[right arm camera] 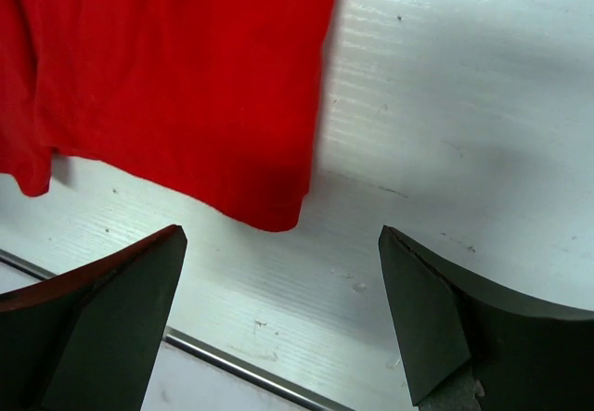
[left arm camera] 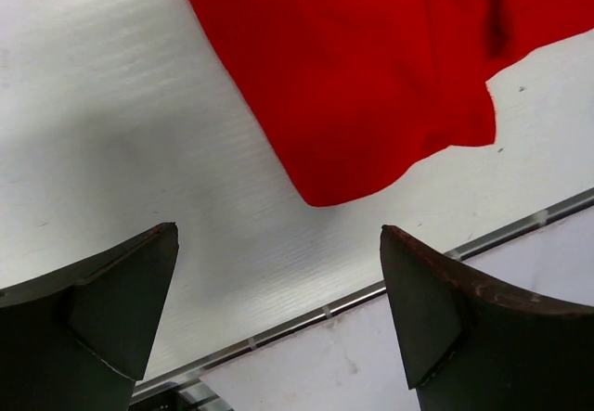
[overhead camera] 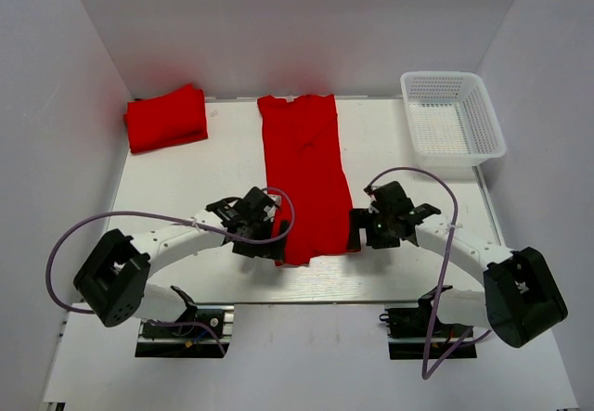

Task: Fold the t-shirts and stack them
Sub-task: Rotate the tshirt 100 degrees, then grab the bottom of the folded rectangular tshirt with both arms

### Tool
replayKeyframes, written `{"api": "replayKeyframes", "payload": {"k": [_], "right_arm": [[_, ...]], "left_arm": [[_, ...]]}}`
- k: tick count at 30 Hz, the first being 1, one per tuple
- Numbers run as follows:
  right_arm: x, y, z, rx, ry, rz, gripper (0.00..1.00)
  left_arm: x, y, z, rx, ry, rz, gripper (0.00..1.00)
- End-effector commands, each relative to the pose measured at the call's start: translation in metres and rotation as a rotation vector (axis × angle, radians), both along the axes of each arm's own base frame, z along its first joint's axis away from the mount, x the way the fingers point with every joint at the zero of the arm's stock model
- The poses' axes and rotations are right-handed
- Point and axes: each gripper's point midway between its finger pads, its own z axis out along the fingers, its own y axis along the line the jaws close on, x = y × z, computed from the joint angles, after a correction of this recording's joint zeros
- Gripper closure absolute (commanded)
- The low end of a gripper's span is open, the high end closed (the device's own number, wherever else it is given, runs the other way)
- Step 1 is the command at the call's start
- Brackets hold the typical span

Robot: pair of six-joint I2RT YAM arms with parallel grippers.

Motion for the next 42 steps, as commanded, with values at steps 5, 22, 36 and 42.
{"api": "replayKeyframes", "payload": {"k": [5, 22, 36, 42], "right_arm": [[-0.005, 0.007, 0.001, 0.021, 0.027, 0.032, 0.1], [-0.009, 0.013, -0.018, 0.054, 0.048, 0.073, 0.47], [-0.004, 0.018, -0.01, 0.078, 0.028, 0.063, 1.0], [0.017, 0.022, 0.008, 0.071, -0.065, 0.086, 1.0]], "left_arm": [[0.007, -0.015, -0.009, 0.031, -0.029, -0.013, 0.09], [0.003, -0.02, -0.034, 0.056, -0.003, -0.073, 0.3], [0.004, -0.04, -0.026, -0.021, -0.021, -0.092, 1.0], [0.022, -0.039, 0.003, -0.008, -0.051, -0.016, 1.0]]}}
